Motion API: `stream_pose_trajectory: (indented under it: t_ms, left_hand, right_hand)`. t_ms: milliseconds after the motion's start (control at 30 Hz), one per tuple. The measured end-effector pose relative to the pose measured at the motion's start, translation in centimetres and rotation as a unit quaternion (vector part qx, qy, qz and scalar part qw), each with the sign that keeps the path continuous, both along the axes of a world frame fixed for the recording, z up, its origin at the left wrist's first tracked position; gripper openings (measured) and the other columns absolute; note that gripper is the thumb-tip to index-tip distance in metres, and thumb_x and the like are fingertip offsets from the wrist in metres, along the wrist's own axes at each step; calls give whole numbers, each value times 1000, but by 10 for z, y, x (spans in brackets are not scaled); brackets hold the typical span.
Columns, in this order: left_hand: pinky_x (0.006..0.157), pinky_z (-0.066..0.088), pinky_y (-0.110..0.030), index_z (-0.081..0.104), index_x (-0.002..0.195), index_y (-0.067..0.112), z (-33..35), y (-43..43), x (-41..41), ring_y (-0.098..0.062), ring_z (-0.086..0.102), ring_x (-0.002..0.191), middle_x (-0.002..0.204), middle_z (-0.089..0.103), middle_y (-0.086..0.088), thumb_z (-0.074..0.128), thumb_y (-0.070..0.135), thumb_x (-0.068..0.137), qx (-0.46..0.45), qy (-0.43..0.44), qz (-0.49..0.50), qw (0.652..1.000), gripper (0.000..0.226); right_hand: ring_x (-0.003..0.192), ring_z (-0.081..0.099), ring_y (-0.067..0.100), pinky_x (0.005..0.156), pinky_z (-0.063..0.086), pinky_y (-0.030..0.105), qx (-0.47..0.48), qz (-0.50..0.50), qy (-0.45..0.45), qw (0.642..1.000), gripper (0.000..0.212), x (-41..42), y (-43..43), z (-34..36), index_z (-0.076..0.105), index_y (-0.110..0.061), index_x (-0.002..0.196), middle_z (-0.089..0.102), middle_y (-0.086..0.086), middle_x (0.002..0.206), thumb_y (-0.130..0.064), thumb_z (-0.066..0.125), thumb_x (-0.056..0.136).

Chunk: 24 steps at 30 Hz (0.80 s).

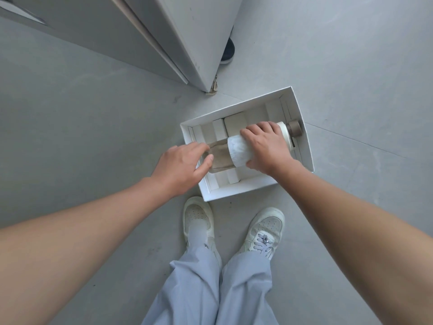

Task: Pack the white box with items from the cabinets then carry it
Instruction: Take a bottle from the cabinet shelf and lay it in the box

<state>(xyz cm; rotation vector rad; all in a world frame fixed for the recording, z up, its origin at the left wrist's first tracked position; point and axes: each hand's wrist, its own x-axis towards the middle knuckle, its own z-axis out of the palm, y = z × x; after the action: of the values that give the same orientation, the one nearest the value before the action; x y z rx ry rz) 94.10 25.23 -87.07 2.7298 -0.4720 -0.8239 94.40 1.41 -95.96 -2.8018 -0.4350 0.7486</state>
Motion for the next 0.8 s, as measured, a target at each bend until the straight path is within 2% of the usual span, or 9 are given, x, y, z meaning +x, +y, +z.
stream_pose_trajectory:
  t_ms: [200, 433, 567, 700, 800]
  left_hand:
    - [75, 39, -33, 61, 114, 20, 1, -1, -10, -22, 63, 89, 101, 68, 4, 40, 42, 100, -13, -12, 11, 1000, 33]
    - [74, 38, -32, 60, 115, 20, -4, 3, -20, -22, 62, 87, 101, 68, 5, 36, 44, 100, -13, 2, 8, 1000, 37]
    - [72, 34, -31, 60, 114, 20, -8, 0, -25, -22, 61, 83, 97, 67, 5, 31, 46, 99, -18, -6, 12, 1000, 42]
    - [70, 33, -31, 60, 108, 20, -14, -2, -29, -21, 58, 79, 93, 65, 5, 36, 43, 100, -21, -13, 28, 999, 34]
    - [71, 33, -31, 61, 109, 20, -14, 0, -38, -19, 56, 76, 95, 66, 5, 38, 42, 100, -30, -22, 39, 999, 33]
  right_hand:
    - [126, 48, 29, 106, 27, 39, 26, -6, 14, 1000, 81, -18, -21, 2, 55, -20, 134, 60, -3, 133, -41, 85, 61]
    - [128, 46, 28, 108, 28, 39, 8, 6, 47, 999, 86, -16, -23, -2, 48, -22, 138, 56, -2, 136, -46, 82, 64]
    - [133, 47, 28, 111, 27, 40, -23, 19, 54, 998, 102, -17, -21, -4, 39, -19, 148, 53, 0, 144, -50, 83, 60]
    - [122, 51, 28, 105, 30, 39, -28, 11, 44, 999, 86, -15, -20, -5, 52, -23, 132, 61, -2, 129, -50, 83, 57]
    - [120, 51, 27, 99, 32, 39, -19, 4, 43, 999, 83, -16, -20, -1, 55, -24, 130, 62, -4, 127, -48, 82, 55]
